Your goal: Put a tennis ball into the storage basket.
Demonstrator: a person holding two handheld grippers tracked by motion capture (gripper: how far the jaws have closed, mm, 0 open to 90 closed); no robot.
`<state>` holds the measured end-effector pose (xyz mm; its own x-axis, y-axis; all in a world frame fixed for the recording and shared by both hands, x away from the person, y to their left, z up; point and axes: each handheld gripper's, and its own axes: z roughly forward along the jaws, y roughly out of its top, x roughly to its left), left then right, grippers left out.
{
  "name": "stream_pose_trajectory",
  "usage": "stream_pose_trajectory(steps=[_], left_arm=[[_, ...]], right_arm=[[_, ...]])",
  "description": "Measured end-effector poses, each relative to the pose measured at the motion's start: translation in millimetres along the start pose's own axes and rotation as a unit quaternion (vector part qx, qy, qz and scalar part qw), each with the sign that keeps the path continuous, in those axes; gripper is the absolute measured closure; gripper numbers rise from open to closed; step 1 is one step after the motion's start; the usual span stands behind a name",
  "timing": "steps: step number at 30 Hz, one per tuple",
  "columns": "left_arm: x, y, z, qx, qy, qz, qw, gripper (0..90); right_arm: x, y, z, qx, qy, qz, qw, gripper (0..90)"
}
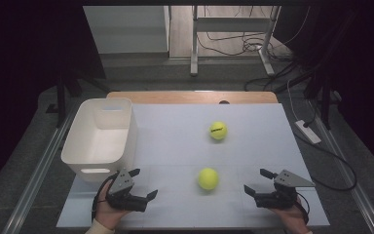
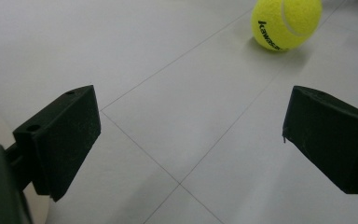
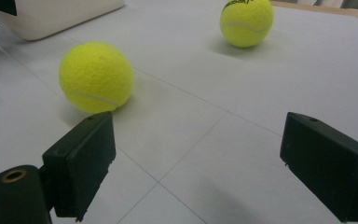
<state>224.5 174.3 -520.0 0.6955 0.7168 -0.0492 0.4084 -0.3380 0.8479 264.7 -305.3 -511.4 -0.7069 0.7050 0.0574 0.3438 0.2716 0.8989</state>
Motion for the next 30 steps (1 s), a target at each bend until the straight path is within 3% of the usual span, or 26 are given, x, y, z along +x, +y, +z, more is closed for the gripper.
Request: stream_pose_trajectory(steps=[13,30], left_arm=[[-9.6,13.7,9.5,0.014,-0.009,0.008,0.9998,3.4],[-12.5,26.1,12.8,0.013,-0.018,0.007,0.9997,3.1]], right_arm=[[1.2,-0.3,2.5,0.005,0.007,-0.006,0.9999,10.3],[1.5,-0.3,1.6,0.006,0.003,-0.004,1.0,10.4]])
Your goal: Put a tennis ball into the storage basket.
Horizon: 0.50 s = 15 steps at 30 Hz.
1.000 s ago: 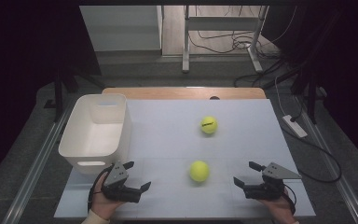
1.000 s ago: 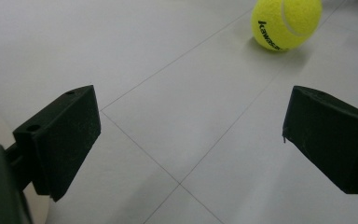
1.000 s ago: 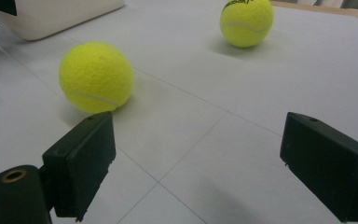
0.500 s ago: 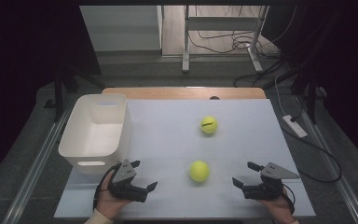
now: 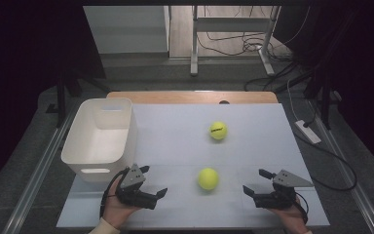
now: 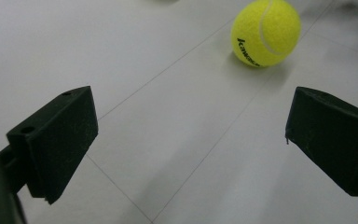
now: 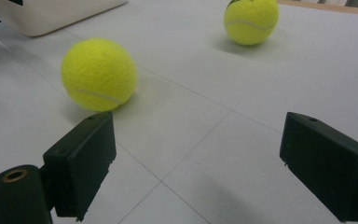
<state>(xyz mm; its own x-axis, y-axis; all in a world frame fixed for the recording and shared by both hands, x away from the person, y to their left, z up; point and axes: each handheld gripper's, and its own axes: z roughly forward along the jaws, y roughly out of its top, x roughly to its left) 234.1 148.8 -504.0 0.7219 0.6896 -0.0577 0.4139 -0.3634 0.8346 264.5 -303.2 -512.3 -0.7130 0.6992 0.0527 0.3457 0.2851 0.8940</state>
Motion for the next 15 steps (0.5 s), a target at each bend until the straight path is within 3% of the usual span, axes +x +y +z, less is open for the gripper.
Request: stream_pose_trajectory(steps=[15], left_arm=[[-6.3,21.6,8.4,0.0,-0.017,0.021,0.9996,3.0]], right_arm=[[-0.8,0.1,-0.8,-0.003,-0.003,0.001,1.0,10.5]])
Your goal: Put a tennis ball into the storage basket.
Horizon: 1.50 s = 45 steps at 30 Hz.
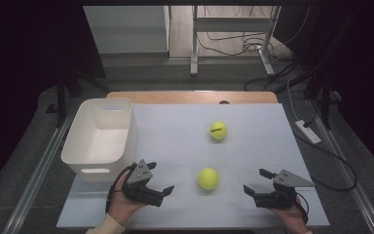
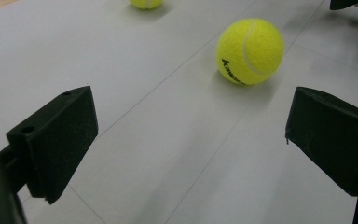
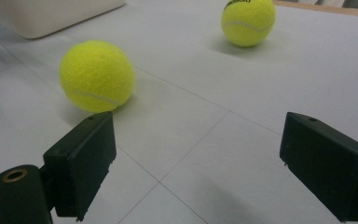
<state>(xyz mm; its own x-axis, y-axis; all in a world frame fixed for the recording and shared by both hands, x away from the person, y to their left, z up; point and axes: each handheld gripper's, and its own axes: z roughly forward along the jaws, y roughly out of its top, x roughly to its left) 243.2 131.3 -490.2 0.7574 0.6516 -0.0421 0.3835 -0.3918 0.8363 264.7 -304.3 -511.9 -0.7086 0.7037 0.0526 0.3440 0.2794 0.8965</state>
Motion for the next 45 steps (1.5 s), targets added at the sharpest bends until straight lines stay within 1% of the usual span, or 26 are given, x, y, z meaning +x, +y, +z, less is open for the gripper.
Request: stream_pose_trajectory(steps=[6,9,17,24,31,39,45], left_arm=[[1.3,5.4,2.5,-0.002,-0.007,-0.001,1.0,3.0],[0.9,8.6,3.8,-0.003,-0.009,0.001,1.0,3.0],[-2.1,15.9,8.2,-0.001,-0.015,0.012,0.9998,2.9],[-3.4,19.3,12.6,0.001,-0.021,0.014,0.9997,2.8],[-5.5,23.6,18.4,0.004,-0.03,0.017,0.9994,2.7],[-8.9,34.3,24.3,0.0,-0.043,0.021,0.9988,2.2],[-12.7,40.4,29.4,0.003,-0.051,0.029,0.9983,2.0]], right_arm=[[-0.3,-0.3,-0.3,0.0,0.0,-0.002,1.0,10.8],[-1.2,-0.4,-1.6,-0.004,0.0,0.002,1.0,11.1],[-0.5,-1.0,-0.3,0.003,0.0,-0.004,1.0,11.2],[-0.7,-1.3,-0.6,0.002,-0.001,-0.004,1.0,11.4],[-1.3,-1.1,0.6,0.002,0.001,-0.003,1.0,11.4],[-1.7,-1.4,-0.2,0.002,0.0,-0.005,1.0,11.4],[-2.2,-1.6,-0.1,0.002,-0.001,-0.005,1.0,11.4]])
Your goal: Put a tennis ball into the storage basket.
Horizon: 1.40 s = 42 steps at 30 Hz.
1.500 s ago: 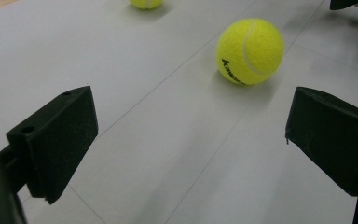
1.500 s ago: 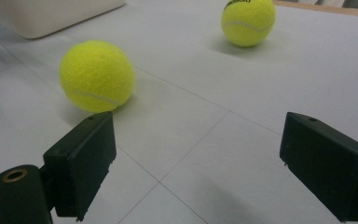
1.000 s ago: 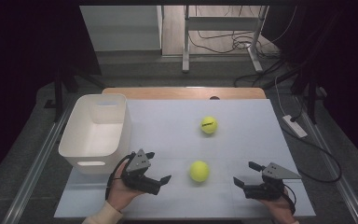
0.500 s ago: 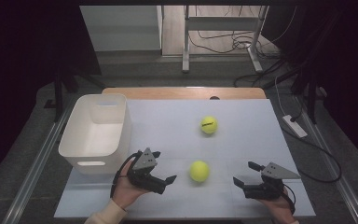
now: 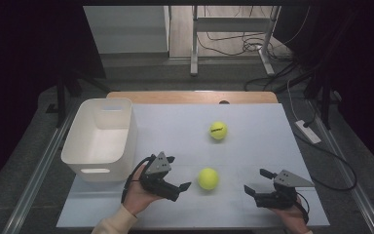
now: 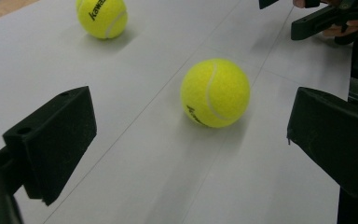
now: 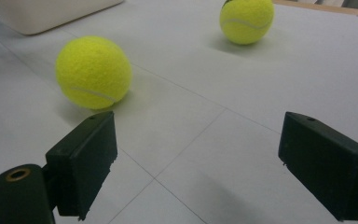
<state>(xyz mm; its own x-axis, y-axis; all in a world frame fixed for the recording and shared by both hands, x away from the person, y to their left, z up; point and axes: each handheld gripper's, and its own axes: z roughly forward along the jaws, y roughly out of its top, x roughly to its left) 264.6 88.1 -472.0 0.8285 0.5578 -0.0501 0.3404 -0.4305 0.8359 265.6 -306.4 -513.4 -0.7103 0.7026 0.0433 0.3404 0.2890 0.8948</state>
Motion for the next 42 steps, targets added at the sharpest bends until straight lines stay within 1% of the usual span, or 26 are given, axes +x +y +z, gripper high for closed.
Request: stream_pose_trajectory(steps=[7,13,18,26,29,32,33,38,42], left_arm=[[-3.6,5.3,6.7,0.005,-0.01,0.006,0.9999,1.6],[-4.6,7.8,12.4,0.011,-0.017,0.005,0.9998,1.3],[-6.6,11.2,20.7,0.021,-0.028,0.009,0.9993,1.1],[-11.5,15.2,23.1,0.02,-0.032,0.019,0.9991,1.2],[-11.6,16.4,27.2,0.027,-0.036,0.019,0.9988,1.2],[-12.0,16.2,33.6,0.039,-0.04,0.017,0.9983,0.8],[-12.1,16.4,35.5,0.044,-0.04,0.021,0.998,0.6],[-13.7,18.3,42.5,0.054,-0.039,0.024,0.9975,0.4],[-12.1,19.8,48.9,0.06,-0.037,0.02,0.9973,0.5]], right_arm=[[-0.1,-0.3,0.0,0.001,0.0,-0.001,1.0,11.3],[-0.4,-0.4,0.1,0.0,0.0,0.001,1.0,11.3],[-0.4,-0.4,0.4,0.0,-0.001,0.002,1.0,11.3],[-1.2,-1.0,0.0,-0.001,0.0,0.004,1.0,11.3],[-1.5,-1.1,0.3,-0.001,0.0,0.003,1.0,11.3],[-1.7,-1.2,0.5,-0.001,-0.001,0.003,1.0,11.4],[-1.7,-1.2,0.5,0.0,-0.001,0.003,1.0,11.4],[-1.4,-1.2,0.5,0.0,-0.001,0.002,1.0,11.4],[-1.4,-1.3,0.6,0.0,-0.001,0.001,1.0,11.4]])
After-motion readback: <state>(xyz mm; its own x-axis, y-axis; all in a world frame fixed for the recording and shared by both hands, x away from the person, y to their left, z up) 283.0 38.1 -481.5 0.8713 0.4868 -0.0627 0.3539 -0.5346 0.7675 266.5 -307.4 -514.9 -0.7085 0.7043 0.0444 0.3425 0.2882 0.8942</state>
